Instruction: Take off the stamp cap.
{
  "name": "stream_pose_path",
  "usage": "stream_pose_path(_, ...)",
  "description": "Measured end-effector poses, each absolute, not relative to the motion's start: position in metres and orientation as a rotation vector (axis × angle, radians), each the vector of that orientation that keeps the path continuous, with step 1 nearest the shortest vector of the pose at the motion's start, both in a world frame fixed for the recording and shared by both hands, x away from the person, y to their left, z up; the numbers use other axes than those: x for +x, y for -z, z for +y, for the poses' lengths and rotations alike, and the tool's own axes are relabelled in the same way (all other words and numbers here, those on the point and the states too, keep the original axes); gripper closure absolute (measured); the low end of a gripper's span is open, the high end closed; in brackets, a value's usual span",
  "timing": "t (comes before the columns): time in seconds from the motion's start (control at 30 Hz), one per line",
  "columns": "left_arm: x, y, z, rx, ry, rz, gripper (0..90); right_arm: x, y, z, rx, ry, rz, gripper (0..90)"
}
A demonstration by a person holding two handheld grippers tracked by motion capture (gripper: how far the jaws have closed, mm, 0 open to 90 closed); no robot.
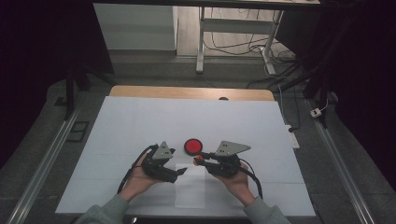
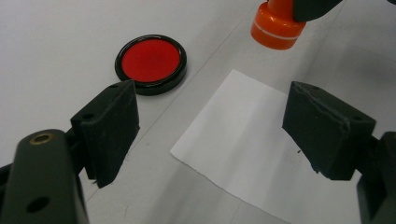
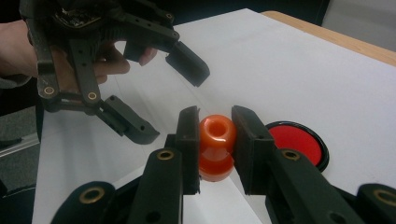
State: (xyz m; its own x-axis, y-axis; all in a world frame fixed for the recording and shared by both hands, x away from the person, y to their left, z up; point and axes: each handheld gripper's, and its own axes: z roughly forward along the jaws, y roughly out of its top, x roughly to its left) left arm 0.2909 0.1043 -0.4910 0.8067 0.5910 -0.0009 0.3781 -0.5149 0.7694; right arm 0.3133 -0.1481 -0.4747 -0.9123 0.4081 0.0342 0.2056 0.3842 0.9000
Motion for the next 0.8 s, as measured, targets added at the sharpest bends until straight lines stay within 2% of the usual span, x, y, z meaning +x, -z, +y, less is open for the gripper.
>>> stream_pose_path(0.8,0.290,0.493,0.079,2.163,-0.335,0.668,20.5,0.313,0.476,-0.144,0.542,-1.558,2.459,71.8)
